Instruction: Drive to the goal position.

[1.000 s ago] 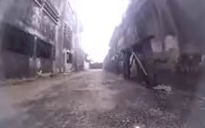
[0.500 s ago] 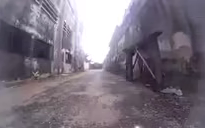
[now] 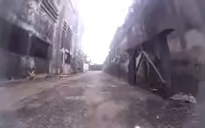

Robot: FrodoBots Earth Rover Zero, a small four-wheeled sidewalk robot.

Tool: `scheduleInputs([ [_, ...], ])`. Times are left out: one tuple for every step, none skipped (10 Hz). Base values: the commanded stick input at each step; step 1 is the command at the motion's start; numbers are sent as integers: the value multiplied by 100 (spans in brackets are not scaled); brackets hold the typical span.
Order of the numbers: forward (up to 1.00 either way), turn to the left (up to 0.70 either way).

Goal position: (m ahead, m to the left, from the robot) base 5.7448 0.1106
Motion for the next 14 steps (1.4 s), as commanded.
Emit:
scheduleInputs([
  [70, 0],
  [70, 0],
  [70, 0],
  [70, 0],
  [70, 0],
  [70, 0],
  [70, 0],
  [70, 0],
  [70, 0],
  [70, 0],
  [70, 0],
  [70, 0],
  [70, 0],
  [70, 18],
])
